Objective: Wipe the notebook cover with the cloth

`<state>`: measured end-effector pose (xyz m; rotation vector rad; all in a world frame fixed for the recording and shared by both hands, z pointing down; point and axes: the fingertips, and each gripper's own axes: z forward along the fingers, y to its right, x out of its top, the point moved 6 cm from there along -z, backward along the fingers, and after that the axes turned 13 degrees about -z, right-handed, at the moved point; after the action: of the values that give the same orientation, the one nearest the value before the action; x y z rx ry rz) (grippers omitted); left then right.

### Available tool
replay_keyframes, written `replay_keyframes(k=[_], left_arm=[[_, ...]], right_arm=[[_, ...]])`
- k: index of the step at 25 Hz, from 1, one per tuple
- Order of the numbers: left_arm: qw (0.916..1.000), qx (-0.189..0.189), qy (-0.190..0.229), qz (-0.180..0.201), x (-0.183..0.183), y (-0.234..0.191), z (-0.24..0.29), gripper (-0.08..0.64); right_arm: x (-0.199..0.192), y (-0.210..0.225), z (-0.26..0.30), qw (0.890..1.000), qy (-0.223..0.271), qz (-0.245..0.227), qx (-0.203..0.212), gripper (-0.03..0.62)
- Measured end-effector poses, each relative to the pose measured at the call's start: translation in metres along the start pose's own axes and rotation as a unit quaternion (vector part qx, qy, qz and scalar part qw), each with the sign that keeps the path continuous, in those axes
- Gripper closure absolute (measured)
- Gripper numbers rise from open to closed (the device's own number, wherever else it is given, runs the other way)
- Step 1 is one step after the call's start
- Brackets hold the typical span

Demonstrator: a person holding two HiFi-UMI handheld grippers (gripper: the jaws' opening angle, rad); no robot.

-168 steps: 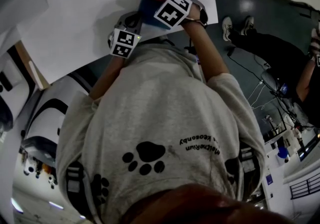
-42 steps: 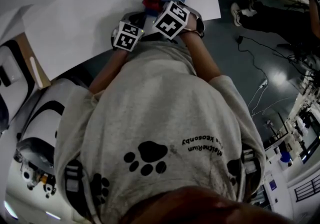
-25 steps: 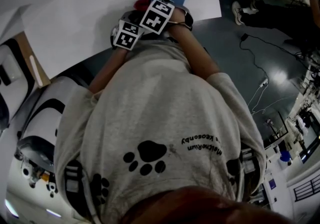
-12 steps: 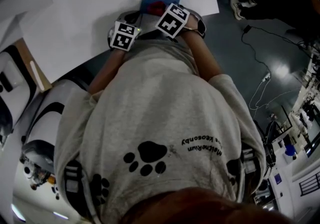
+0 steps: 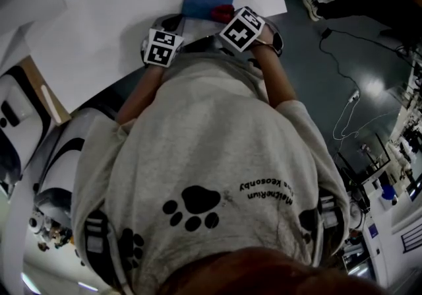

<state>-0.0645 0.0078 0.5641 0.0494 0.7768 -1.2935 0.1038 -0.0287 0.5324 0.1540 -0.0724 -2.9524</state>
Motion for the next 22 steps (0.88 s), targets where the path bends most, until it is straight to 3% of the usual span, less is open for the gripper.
replay_keyframes(k=[11,17,22], left_arm=[[1.0000,0.000,0.003,-0.006,0.000,-0.002,0.000,0.548],[0.9993,0.002,0.033,-0.019,0.012,-0.002,-0.001,0.548],[0.9967,0.002,0.079,-0.019,0.047,0.003,-0.012,0.548]], right_arm=[[-0.054,0.002,-0.006,0.997,-0.039,0.069,-0.017,0.534],[-0.059,0.012,-0.023,0.986,0.035,0.141,-0.085,0.534],[-0.040,0.025,-0.053,0.958,0.129,0.181,-0.182,0.532]])
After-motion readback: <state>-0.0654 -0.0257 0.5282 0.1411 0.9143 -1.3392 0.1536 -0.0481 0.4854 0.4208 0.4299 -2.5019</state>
